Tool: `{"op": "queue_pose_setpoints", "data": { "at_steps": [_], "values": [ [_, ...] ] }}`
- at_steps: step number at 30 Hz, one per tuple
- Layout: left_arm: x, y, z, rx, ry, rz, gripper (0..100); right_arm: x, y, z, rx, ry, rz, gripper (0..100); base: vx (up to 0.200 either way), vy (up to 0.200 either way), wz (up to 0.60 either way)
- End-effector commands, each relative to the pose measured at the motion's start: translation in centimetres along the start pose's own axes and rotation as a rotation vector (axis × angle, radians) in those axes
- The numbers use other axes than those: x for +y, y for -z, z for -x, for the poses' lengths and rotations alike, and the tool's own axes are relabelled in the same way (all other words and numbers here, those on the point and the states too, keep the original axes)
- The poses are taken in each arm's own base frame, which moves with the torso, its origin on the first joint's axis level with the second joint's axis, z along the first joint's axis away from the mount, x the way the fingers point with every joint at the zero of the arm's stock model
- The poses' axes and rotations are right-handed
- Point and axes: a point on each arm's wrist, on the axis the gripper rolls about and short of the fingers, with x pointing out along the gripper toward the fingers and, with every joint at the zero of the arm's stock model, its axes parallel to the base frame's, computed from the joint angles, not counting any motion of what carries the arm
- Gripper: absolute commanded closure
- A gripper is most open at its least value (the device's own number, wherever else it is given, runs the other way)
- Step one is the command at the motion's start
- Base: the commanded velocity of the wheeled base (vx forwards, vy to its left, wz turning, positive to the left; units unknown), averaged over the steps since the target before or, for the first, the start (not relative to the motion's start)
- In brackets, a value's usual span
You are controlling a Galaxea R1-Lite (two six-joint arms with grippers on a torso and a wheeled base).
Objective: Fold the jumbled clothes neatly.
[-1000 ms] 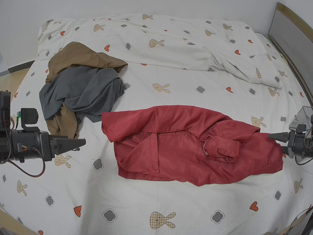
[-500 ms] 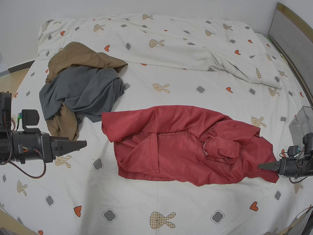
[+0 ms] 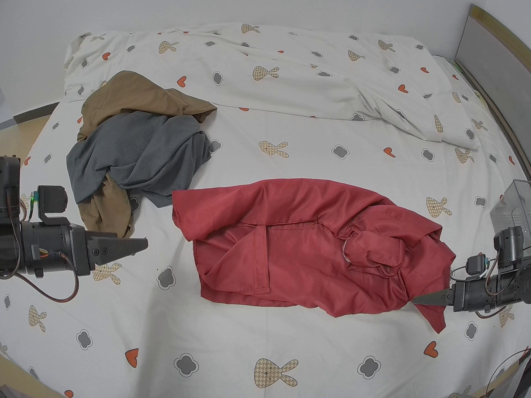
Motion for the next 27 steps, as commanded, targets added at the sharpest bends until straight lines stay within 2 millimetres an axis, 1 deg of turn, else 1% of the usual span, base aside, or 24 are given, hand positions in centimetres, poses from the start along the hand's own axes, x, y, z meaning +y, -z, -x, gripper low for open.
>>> {"op": "queue_pose_setpoints", "data": {
  "at_steps": [1, 4, 6, 7, 8, 9, 12, 16, 18, 19, 23, 25, 26, 27],
  "values": [
    [0.0, 0.0, 0.0, 0.002, 0.0, 0.002, 0, -0.1, -0.1, -0.4, 0.012, 0.0, -0.002, 0, 0.0, 0.0, 0.0],
    [0.0, 0.1, -0.1, 0.005, 0.001, 0.003, 0, 0.1, -0.4, -0.3, 0.002, -0.013, 0.0, 0, 0.0, 0.0, 0.0],
    [0.0, 0.1, -0.1, 0.005, 0.001, 0.003, 0, 0.4, -1.3, -0.4, -0.011, -0.026, -0.005, 0, 0.0, 0.0, 0.0],
    [0.0, 0.1, -0.1, 0.005, 0.001, 0.003, 0, 0.4, -1.4, -0.5, -0.013, -0.027, -0.007, 0, 0.0, 0.0, 0.0],
    [0.0, 0.1, -0.1, 0.005, 0.001, 0.003, 0, 0.9, -2.6, -0.4, -0.042, -0.044, -0.048, 0, 0.0, 0.0, 0.0],
    [0.0, 0.1, -0.1, 0.005, 0.001, 0.003, 0, 1.1, -3.4, -0.3, -0.063, -0.052, -0.075, 0, 0.0, 0.0, 0.0],
    [0.0, 0.1, -0.1, 0.005, 0.001, 0.003, 0, 1.3, -4.9, 0.1, -0.109, -0.057, -0.156, 0, 0.0, 0.0, 0.0],
    [0.1, 0.1, -0.1, 0.005, 0.0, 0.004, 0, 0.9, -5.0, 0.5, -0.131, -0.026, -0.157, 0, 0.0, 0.0, 0.0],
    [0.1, 0.1, -0.2, 0.007, -0.001, 0.005, 0, 0.3, -5.3, 1.6, -0.18, 0.01, -0.162, 0, 0.0, 0.0, 0.0],
    [0.1, 0.0, -0.2, 0.007, -0.001, 0.005, 0, -0.2, -5.4, 3.1, -0.238, 0.043, -0.165, 0, 0.0, 0.0, 0.0],
    [0.1, -0.1, -0.2, 0.001, 0.0, 0.002, 0, -0.9, -5.4, 7.5, -0.403, 0.124, -0.184, 0, 0.0, 0.0, 0.0],
    [0.1, -0.2, -0.1, -0.002, -0.001, 0.001, 0, -1.2, -5.2, 8.8, -0.455, 0.156, -0.194, 0, 0.0, 0.0, 0.0],
    [0.1, -0.2, -0.1, -0.002, -0.001, 0.001, 0, -1.2, -5.2, 9.0, -0.46, 0.16, -0.197, 0, 0.0, 0.0, 0.0],
    [0.1, -0.2, -0.1, -0.002, -0.002, 0.001, 0, -1.8, -5.2, 9.4, -0.478, 0.179, -0.216, 0, 0.0, 0.0, 0.0]
  ]
}}
